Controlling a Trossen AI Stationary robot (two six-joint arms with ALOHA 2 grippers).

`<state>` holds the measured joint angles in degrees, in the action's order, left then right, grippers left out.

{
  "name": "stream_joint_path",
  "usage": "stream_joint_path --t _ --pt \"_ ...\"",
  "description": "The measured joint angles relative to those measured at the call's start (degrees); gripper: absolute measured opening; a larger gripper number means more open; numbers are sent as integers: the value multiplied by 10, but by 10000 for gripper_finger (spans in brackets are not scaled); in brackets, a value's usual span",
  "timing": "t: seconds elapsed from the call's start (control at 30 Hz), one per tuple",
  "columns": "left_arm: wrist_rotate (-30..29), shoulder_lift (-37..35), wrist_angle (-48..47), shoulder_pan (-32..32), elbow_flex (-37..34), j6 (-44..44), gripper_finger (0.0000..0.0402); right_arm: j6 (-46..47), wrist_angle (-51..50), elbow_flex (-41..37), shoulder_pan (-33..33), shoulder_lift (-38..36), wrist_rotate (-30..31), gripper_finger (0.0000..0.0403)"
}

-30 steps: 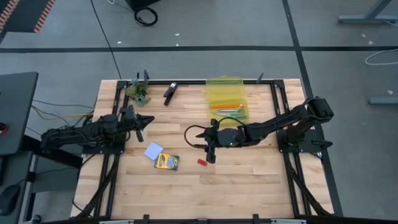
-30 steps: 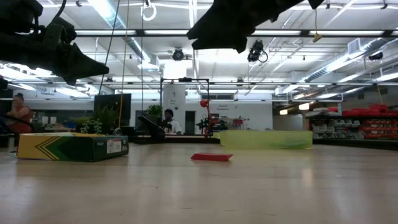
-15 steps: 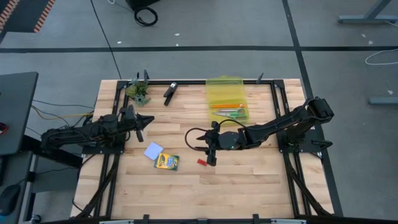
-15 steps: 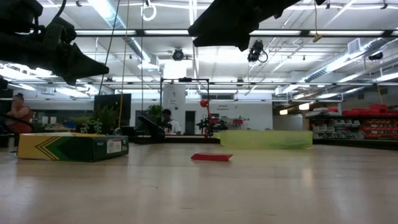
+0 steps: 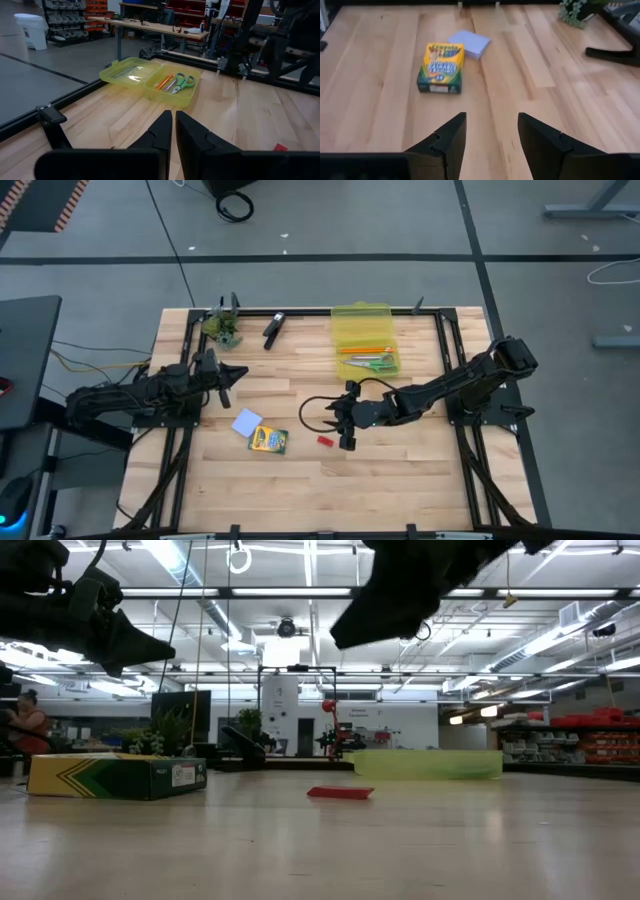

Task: Pack school essentials
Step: Put the crayon box into the yellow supply box

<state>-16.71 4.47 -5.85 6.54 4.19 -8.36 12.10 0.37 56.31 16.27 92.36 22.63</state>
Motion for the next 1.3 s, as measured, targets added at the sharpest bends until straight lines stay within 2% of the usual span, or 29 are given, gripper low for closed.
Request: stream_joint_path --t 0.2,0.4,0.67,0.87,0.93,1.13,1.3 --pt "0 0 14 0 0 0 38 1 88 -59 -11 0 0 185" --pt "0 0 16 0 0 -7 31 16 93 -69 -11 0 -2 185" --pt "0 0 16 0 0 -86 33 5 93 -69 -11 0 -2 185" --pt "2 0 -1 0 0 -90 30 -12 106 -69 -11 0 -2 185" --pt "24 0 -14 0 0 -94 25 -14 106 -69 -11 0 -2 185" --pt "150 20 -23 0 4 -138 15 -31 109 -69 -11 0 -2 185" --pt "204 58 -46 -3 4 -158 51 -51 121 -69 -11 0 -2 185"
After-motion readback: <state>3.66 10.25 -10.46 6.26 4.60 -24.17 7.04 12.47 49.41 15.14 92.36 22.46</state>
